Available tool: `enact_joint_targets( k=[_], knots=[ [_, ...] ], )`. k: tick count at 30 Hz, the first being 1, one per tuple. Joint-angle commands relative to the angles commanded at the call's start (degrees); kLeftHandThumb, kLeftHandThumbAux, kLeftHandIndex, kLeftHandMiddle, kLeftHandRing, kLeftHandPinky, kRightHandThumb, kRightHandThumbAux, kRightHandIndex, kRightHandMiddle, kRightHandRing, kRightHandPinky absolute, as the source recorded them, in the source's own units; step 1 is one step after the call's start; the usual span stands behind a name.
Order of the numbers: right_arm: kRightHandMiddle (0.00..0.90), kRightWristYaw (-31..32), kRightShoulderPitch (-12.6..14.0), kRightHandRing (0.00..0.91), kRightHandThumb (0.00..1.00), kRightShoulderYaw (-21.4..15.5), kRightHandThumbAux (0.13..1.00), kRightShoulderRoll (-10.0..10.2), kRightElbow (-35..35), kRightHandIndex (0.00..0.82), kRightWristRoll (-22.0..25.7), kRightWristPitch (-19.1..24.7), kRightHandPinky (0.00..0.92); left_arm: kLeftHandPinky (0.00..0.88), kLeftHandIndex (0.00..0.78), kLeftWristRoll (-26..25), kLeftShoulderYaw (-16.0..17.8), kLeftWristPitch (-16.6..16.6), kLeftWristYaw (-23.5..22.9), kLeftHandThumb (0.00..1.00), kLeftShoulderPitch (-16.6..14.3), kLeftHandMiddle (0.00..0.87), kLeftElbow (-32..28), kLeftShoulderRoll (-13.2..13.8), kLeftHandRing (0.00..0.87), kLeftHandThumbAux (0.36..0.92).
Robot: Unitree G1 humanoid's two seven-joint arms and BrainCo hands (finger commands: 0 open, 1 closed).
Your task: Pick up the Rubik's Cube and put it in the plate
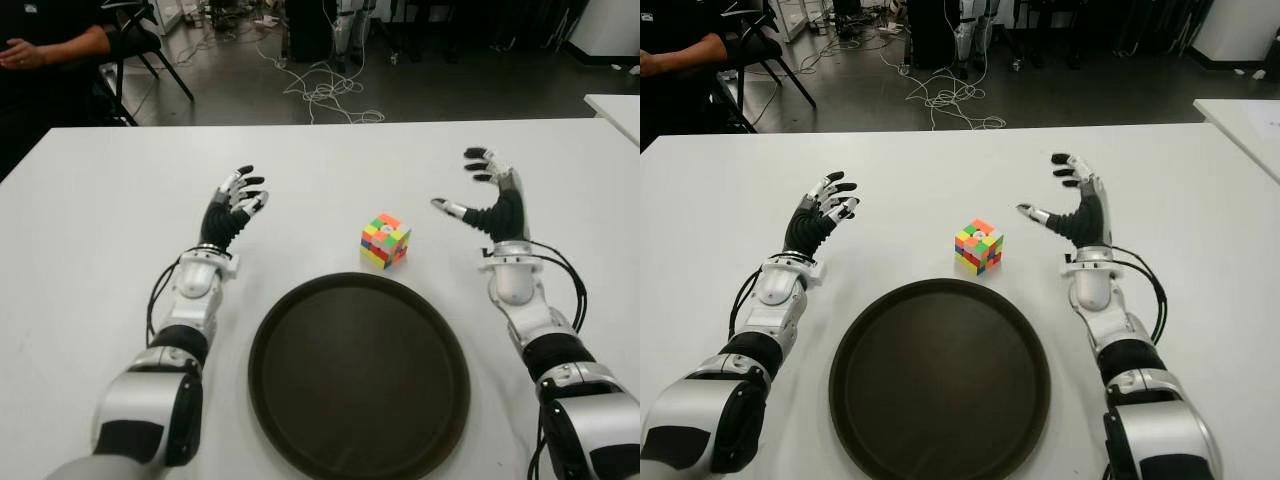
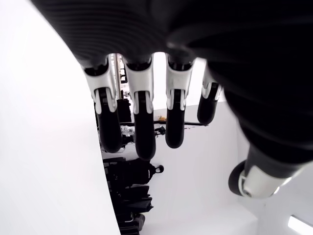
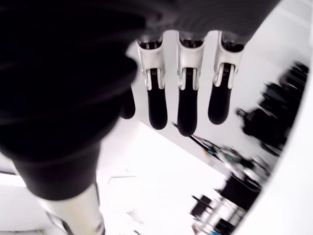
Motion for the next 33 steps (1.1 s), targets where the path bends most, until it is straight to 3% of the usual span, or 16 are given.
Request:
enact_joint_targets(
  k=[4, 9, 13, 16, 19, 23, 27, 33],
  knots=[
    [0.287, 0.7, -2.3, 0.291, 0.083, 0.0, 0.867, -1.0, -0.5, 0.279, -0.3, 0.4, 0.329, 0.343, 0.160, -0.3, 0.1, -0.1, -0.1, 0.113, 0.0, 0.249, 0.1, 0.1, 0.287, 0.634],
    [0.283, 5.6, -9.2, 0.282, 0.122, 1.1, 0.880, -3.3, -4.3, 0.287, -1.4, 3.9, 0.330, 0.334, 0.159, 0.0, -0.1, 0.4, 0.4, 0.105, -0.1, 0.244, 0.2, 0.3, 0.282, 0.633],
    [0.287, 8.8, -12.5, 0.282, 0.093, 3.5, 0.885, -5.1, -6.8, 0.288, -4.3, 6.5, 0.324, 0.339, 0.169, 0.2, -0.4, 0.5, 1.0, 0.098, -0.2, 0.245, 0.2, 0.4, 0.284, 0.630],
    [0.282, 16.7, -12.9, 0.276, 0.040, 6.8, 0.887, -8.5, -12.7, 0.259, -7.5, 11.0, 0.301, 0.318, 0.165, 0.5, -0.6, 0.7, 1.4, 0.096, -0.2, 0.245, 0.2, 0.6, 0.278, 0.639],
    [0.282, 22.4, -11.9, 0.276, 0.013, 8.5, 0.885, -10.2, -18.2, 0.252, -8.3, 13.9, 0.287, 0.314, 0.164, 0.7, -0.7, 0.6, 1.6, 0.095, -0.2, 0.247, 0.1, 0.6, 0.276, 0.642],
    [0.290, 28.3, -11.1, 0.284, 0.003, 11.0, 0.877, -10.9, -23.4, 0.263, -9.4, 16.5, 0.271, 0.315, 0.163, 0.9, -0.7, 0.4, 1.9, 0.096, 0.0, 0.248, 0.0, 0.6, 0.275, 0.642],
    [0.327, 35.3, -12.2, 0.320, 0.000, 13.7, 0.892, -12.1, -22.9, 0.295, -9.1, 15.5, 0.307, 0.312, 0.165, 0.7, -0.6, 0.3, 1.9, 0.101, 0.1, 0.256, -0.2, 0.6, 0.278, 0.651],
    [0.392, 38.8, -13.5, 0.415, 0.000, 16.4, 0.913, -11.9, -20.8, 0.356, -10.9, 15.8, 0.384, 0.311, 0.161, 0.8, -0.7, 0.3, 1.8, 0.103, 0.2, 0.253, -0.2, 0.7, 0.278, 0.648]
  ],
)
